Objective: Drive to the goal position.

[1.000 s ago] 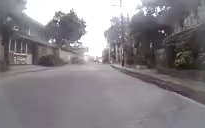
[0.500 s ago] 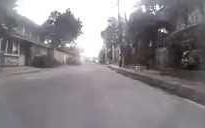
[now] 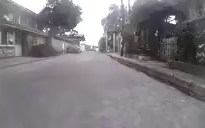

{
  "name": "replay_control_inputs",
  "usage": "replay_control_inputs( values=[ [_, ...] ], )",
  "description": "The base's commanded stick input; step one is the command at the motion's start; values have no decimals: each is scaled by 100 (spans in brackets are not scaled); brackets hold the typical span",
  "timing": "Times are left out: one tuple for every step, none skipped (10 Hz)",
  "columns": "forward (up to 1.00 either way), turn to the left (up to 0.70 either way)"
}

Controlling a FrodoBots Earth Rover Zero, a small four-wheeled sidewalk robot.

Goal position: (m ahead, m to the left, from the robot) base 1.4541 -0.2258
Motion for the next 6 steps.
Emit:
replay_control_inputs(
  values=[
    [100, -40],
    [100, -40],
    [100, -24],
    [100, 0],
    [100, 0],
    [100, 0]
  ],
)
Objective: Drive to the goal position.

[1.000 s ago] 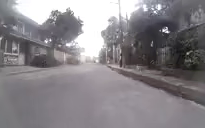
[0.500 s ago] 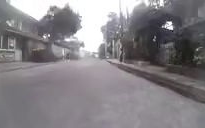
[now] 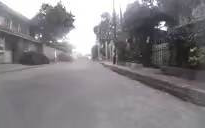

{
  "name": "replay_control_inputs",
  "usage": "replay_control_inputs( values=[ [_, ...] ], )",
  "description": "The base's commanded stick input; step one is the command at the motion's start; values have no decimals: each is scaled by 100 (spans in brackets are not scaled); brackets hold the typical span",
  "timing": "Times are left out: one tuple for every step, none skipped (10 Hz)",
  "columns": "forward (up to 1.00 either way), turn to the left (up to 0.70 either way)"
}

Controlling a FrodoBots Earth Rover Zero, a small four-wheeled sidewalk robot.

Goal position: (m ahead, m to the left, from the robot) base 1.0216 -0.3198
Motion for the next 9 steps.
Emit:
replay_control_inputs(
  values=[
    [100, 0],
    [100, 0],
    [100, 0],
    [100, 1],
    [100, 2],
    [100, 3],
    [100, 5],
    [100, 6],
    [100, 7]
  ],
)
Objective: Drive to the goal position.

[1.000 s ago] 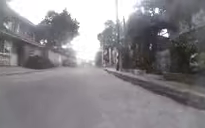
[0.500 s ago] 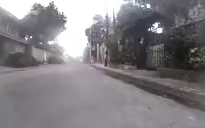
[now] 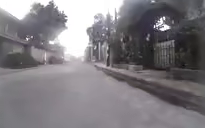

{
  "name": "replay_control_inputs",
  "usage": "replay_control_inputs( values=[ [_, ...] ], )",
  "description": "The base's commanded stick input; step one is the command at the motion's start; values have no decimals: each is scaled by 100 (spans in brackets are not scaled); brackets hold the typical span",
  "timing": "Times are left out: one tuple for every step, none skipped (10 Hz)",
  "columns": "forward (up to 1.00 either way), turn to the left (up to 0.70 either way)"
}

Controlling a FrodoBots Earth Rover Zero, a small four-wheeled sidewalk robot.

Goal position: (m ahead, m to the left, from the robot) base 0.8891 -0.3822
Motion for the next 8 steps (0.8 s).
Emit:
replay_control_inputs(
  values=[
    [100, 8],
    [100, 10],
    [100, 11],
    [100, 17],
    [100, 37],
    [100, 29],
    [100, 21],
    [100, 13]
  ],
)
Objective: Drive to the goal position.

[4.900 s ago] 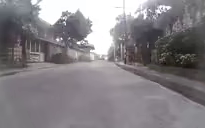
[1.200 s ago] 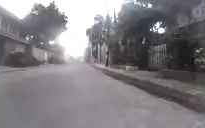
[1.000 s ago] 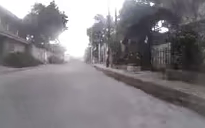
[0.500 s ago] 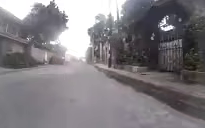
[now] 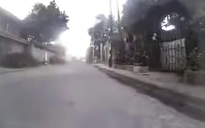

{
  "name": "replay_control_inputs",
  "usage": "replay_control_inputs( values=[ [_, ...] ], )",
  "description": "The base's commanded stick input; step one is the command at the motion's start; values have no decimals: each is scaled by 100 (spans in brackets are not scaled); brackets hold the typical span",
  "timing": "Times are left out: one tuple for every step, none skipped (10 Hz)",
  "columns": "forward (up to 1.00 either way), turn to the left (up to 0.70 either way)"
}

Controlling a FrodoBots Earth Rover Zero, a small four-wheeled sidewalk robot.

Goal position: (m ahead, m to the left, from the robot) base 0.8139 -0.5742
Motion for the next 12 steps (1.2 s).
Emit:
replay_control_inputs(
  values=[
    [100, 5],
    [100, 0],
    [100, 0],
    [100, 0],
    [100, 0],
    [100, 0],
    [100, 0],
    [100, 0],
    [100, 0],
    [100, 0],
    [100, 0],
    [100, 0]
  ],
)
